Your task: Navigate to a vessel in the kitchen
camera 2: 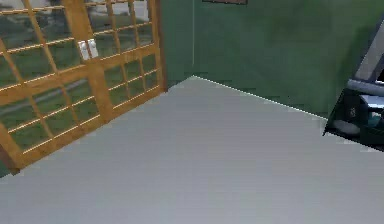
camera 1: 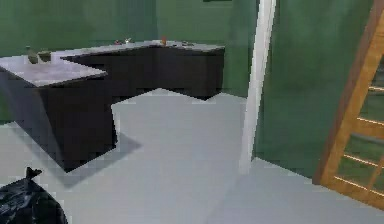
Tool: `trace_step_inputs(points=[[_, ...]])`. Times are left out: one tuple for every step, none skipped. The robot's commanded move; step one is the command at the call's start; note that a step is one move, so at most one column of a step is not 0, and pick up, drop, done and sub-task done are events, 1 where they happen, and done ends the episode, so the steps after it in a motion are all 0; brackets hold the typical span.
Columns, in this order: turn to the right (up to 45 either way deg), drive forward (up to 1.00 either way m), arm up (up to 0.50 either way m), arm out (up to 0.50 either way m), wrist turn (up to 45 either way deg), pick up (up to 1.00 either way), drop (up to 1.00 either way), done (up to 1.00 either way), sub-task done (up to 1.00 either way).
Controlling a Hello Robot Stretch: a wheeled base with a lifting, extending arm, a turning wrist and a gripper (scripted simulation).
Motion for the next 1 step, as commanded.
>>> trace_step_inputs(points=[[0.0,1.0,0.0,0.0,0.0,0.0,0.0,0.0,0.0]])
